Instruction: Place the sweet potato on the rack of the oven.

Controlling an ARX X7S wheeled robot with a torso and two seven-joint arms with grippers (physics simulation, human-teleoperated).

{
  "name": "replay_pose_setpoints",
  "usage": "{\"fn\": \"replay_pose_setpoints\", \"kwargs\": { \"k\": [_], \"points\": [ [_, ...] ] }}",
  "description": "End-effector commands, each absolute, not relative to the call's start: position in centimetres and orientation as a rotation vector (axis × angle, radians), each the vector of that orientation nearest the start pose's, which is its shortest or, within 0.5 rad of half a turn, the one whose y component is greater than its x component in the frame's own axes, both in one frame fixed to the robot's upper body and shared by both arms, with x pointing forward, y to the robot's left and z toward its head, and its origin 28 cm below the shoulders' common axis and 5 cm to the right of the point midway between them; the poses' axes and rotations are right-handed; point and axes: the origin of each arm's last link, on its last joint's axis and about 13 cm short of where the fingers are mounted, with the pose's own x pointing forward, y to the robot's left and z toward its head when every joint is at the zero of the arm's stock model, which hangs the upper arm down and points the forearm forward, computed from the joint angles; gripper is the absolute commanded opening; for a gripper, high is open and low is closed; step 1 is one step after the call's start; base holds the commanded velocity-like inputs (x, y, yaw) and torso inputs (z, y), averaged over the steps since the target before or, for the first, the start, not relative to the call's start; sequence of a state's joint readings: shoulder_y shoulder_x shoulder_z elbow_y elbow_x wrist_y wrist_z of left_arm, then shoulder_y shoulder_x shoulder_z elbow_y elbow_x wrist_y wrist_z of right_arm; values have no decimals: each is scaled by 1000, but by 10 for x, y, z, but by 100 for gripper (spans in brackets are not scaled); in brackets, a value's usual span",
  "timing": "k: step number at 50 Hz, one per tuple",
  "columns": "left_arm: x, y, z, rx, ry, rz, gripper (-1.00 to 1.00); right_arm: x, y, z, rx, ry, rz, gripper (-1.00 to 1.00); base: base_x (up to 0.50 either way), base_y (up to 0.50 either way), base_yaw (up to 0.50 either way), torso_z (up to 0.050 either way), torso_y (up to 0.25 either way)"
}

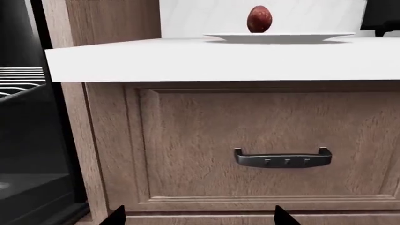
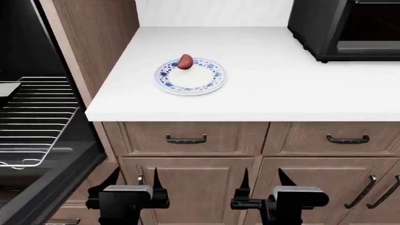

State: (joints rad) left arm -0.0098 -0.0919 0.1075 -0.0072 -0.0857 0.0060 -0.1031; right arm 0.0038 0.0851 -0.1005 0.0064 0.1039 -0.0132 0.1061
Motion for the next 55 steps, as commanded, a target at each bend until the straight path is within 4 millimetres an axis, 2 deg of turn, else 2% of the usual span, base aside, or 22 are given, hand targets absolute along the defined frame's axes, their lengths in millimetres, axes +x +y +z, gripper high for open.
{"fn": "replay_pose_setpoints", "kwargs": {
  "k": [1, 7, 42, 43, 45, 47, 50, 55],
  "points": [
    [213, 205, 13, 13, -2, 21, 100, 210, -97, 13, 21, -1, -12, 100, 0, 0, 0, 0, 0],
    [212, 205, 13, -3, 15, 5, 100, 211, -97, 13, 25, -2, -13, 100, 0, 0, 0, 3, 0],
    [213, 205, 12, -11, 32, -3, 100, 211, -97, 12, 28, 7, -24, 100, 0, 0, 0, 50, 0],
    [213, 204, 16, -75, 29, -7, 100, 205, -96, 25, 30, -5, -19, 100, 0, 0, 0, 0, 0],
    [211, 202, 33, -76, 11, -28, 100, 198, -94, 60, 67, -74, -37, 100, 0, 0, 0, 0, 0],
    [207, 202, 60, -114, -6, -56, 100, 191, -90, 80, 56, -70, -13, 100, 0, 0, 0, 0, 0],
    [200, 200, 105, -79, -55, -96, 100, 180, -85, 123, 36, -95, 75, 100, 0, 0, 0, 0, 0],
    [193, 200, 160, -91, -98, -179, 100, 172, -90, 169, 61, -113, 90, 100, 0, 0, 0, 0, 0]
  ]
}}
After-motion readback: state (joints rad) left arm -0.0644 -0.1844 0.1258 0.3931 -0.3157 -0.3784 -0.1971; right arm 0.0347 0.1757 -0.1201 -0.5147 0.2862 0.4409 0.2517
